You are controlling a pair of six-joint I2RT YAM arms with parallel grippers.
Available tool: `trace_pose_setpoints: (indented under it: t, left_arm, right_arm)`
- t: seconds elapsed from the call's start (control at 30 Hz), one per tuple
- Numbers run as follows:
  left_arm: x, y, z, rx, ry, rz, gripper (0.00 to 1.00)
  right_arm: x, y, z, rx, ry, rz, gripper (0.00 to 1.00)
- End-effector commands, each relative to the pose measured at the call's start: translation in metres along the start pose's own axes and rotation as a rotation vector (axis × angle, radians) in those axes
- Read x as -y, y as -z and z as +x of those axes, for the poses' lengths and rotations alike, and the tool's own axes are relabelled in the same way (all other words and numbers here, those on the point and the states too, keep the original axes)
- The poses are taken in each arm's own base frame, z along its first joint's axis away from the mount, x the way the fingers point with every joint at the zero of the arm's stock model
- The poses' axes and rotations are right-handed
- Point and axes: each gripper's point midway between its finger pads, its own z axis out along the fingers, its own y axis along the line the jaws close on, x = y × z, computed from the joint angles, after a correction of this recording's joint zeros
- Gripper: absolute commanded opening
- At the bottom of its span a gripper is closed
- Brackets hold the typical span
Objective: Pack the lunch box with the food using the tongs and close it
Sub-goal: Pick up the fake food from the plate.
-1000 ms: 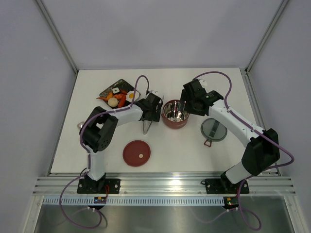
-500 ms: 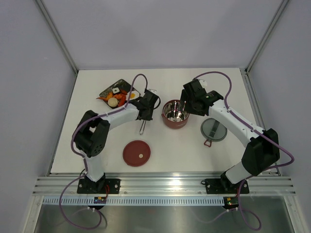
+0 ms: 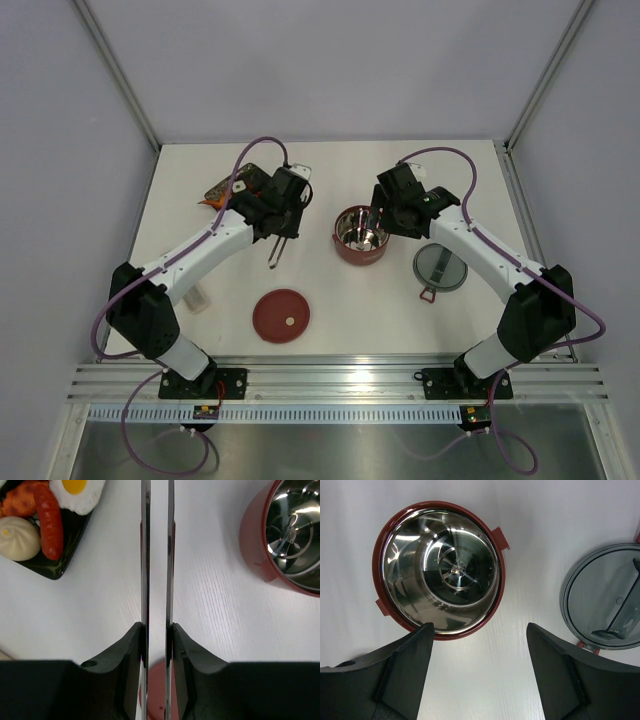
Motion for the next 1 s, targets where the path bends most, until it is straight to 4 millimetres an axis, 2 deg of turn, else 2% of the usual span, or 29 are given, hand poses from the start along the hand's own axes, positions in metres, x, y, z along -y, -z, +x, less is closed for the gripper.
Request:
trace_pose_setpoints:
  t: [0.0,0.13,0.23,0.57,0.97]
  left_arm:
    - [0.003,0.008,0.023,-0.079,0.028,0.042,0.31]
    - [0.006,-0.001,0.046,-0.125,0.051,0.048,0.31]
    - [0.007,-0.005,0.055,-0.144,0.053,0.050,0.31]
    - [0.004,-0.004,0.056,-0.149,0.034,0.042,0.38]
    - [0.008,-0.003,0.057,-0.144,0.043,0.067,0.38]
  right_arm:
    - [-0.007,0.007,-0.005,0.020,0.012,-0.041,0.82]
    - [-0.005,0.009,-0.006,0.027,0.011,-0.038,0.82]
    - [-0.003,0.010,-0.004,0.032,0.009,-0.030,0.82]
    - [0.002,0.014,-0.003,0.037,-0.003,-0.022,0.82]
    - [0.001,0.018,-0.006,0.042,-0.009,-0.025,0.82]
